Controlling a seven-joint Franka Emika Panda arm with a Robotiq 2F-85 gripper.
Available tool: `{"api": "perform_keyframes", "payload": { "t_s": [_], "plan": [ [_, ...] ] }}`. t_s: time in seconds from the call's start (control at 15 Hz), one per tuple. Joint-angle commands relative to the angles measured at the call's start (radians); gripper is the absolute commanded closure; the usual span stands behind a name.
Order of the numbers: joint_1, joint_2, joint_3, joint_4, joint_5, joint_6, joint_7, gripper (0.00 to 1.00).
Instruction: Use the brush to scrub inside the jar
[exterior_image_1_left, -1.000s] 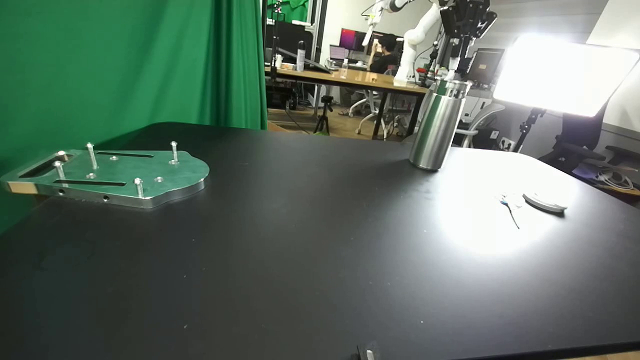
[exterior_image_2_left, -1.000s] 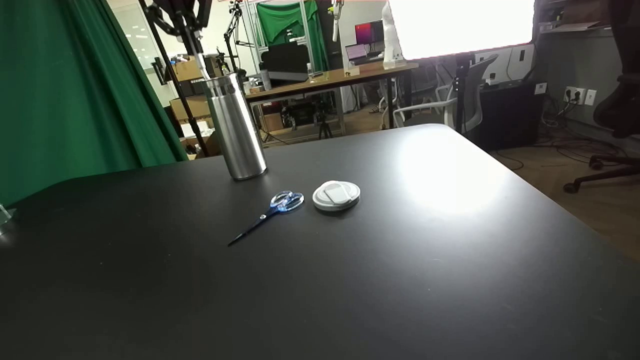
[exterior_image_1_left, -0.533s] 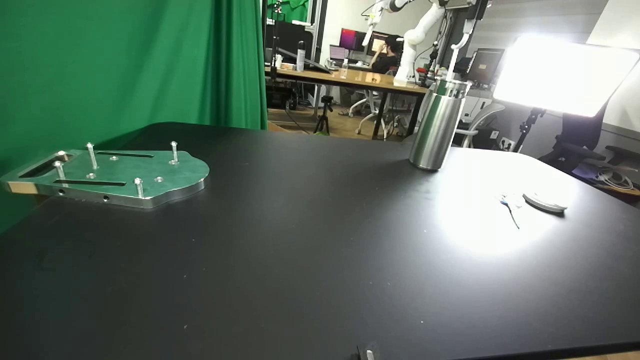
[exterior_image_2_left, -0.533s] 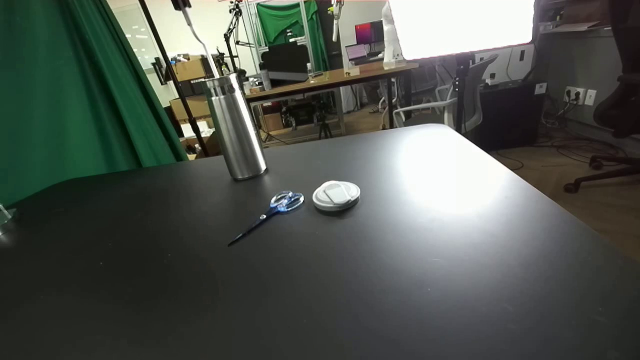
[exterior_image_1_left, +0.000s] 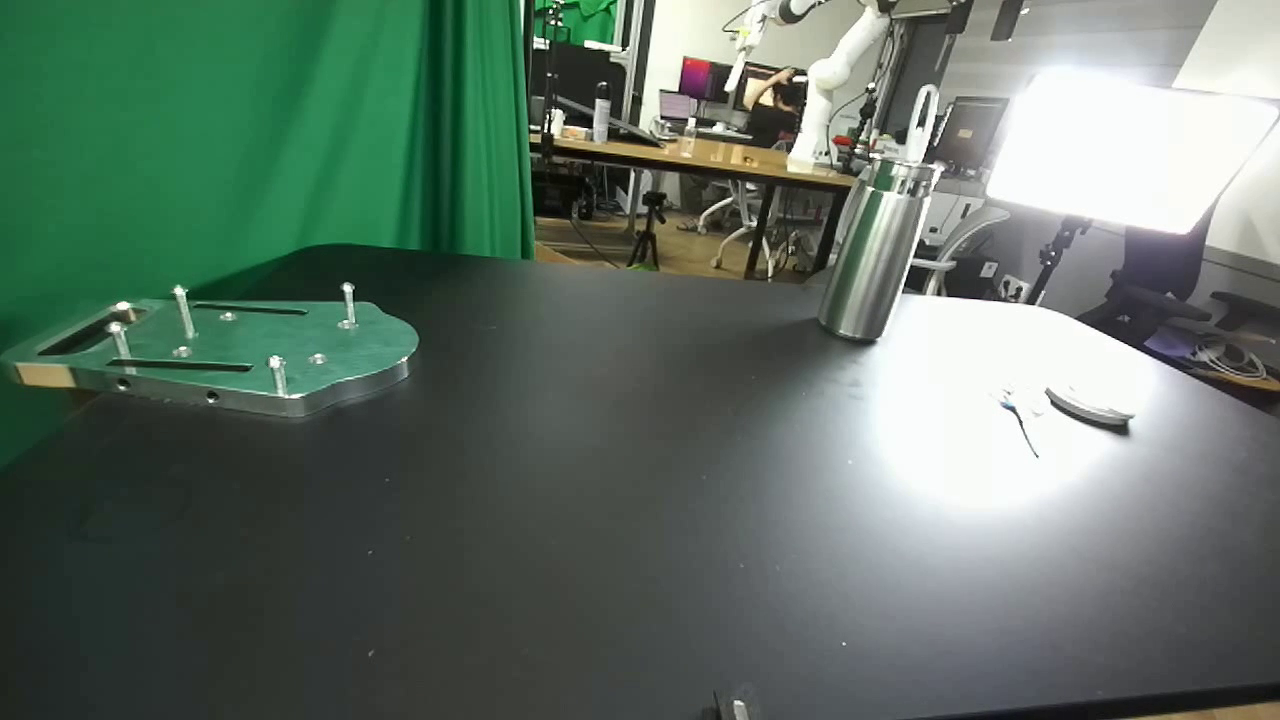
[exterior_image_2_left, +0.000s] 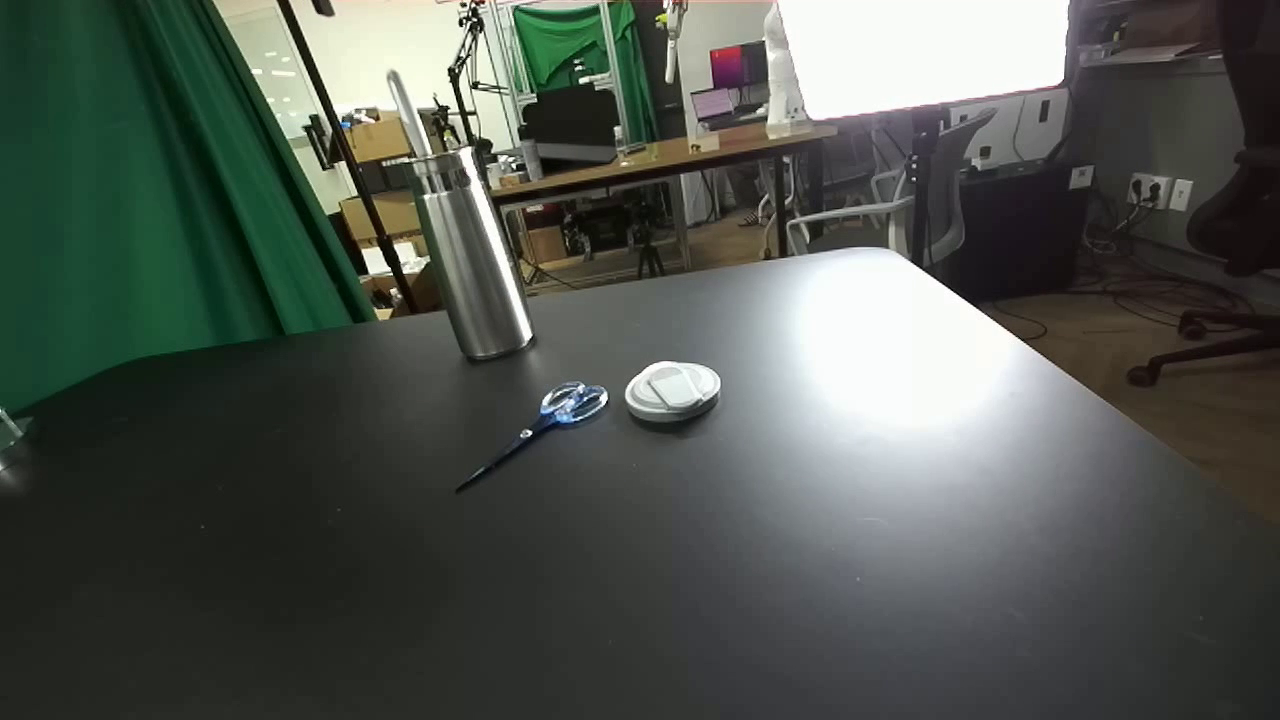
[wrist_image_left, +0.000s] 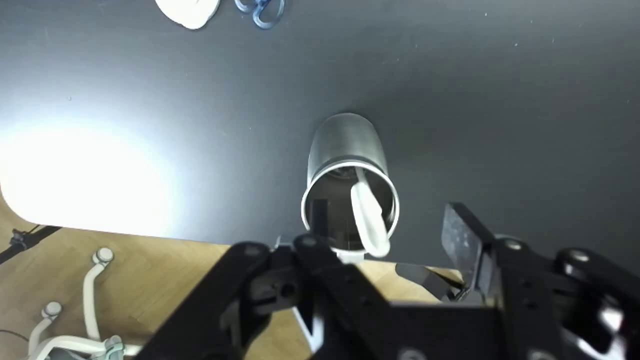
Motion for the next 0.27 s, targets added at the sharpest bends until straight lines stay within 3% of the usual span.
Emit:
{"api": "perform_keyframes", "payload": {
  "t_s": [0.0,0.13,0.2],
  "plan": [
    [-0.008,0.0,0.003,-0.011,-0.001,-0.008,-0.011,0.32],
    [-0.013,0.0,0.003,-0.025,-0.001,-0.01,-0.024,0.19],
    [-0.013,-0.001,0.003,-0.027,-0.001,-0.01,-0.025,0.19]
  ]
}}
